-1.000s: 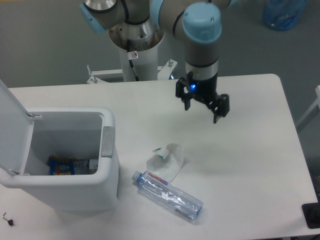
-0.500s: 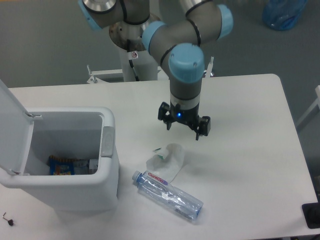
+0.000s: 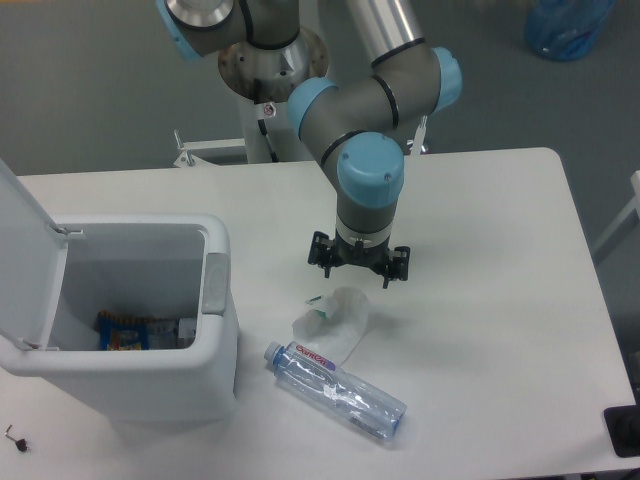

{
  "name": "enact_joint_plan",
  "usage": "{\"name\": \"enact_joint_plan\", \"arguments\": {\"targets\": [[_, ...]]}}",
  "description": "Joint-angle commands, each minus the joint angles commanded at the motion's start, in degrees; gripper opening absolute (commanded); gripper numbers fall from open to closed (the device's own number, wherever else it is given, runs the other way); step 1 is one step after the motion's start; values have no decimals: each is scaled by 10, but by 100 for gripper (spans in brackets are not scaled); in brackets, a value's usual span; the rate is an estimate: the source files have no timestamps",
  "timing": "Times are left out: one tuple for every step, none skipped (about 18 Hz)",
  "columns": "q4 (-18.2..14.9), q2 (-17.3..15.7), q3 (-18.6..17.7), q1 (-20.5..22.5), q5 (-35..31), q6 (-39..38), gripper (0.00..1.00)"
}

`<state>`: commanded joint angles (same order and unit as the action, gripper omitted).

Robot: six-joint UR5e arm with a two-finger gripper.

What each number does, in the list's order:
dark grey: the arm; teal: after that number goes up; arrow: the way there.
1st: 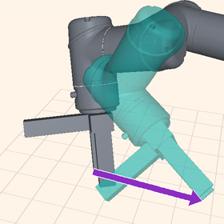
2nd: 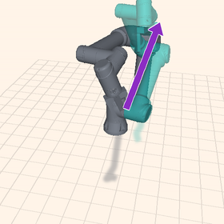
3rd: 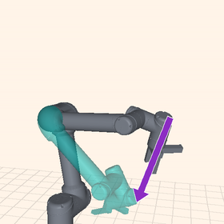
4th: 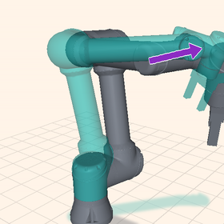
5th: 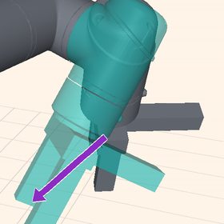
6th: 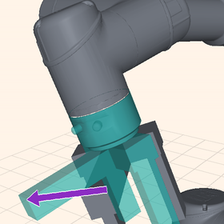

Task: Place the trash in the trash can
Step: 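Move the open gripper down over the crumpled white tissue, then close the gripper on the white tissue and lift it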

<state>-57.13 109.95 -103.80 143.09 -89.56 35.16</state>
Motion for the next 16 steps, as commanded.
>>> {"name": "enact_joint_plan", "arguments": {"targets": [[6, 2, 1, 0, 2, -7, 100], [15, 6, 0, 0, 3, -20, 100], [21, 11, 0, 0, 3, -33, 100], [28, 18, 0, 0, 3, -47, 100], [33, 22, -2, -1, 2, -55, 100], [34, 23, -2, -4, 1, -58, 100], [34, 23, -2, -9, 1, -59, 100], [34, 22, -2, -10, 2, -58, 100], [35, 22, -2, -10, 1, -57, 100], [35, 23, -2, -10, 1, -57, 100], [35, 23, -2, -10, 1, -57, 100], [35, 23, -2, -10, 0, -57, 97], [35, 22, -2, -11, -1, -58, 91], [33, 20, -1, -11, -2, -57, 84], [33, 19, -2, -11, -3, -57, 78], [32, 20, -4, -11, -4, -56, 74]]}}
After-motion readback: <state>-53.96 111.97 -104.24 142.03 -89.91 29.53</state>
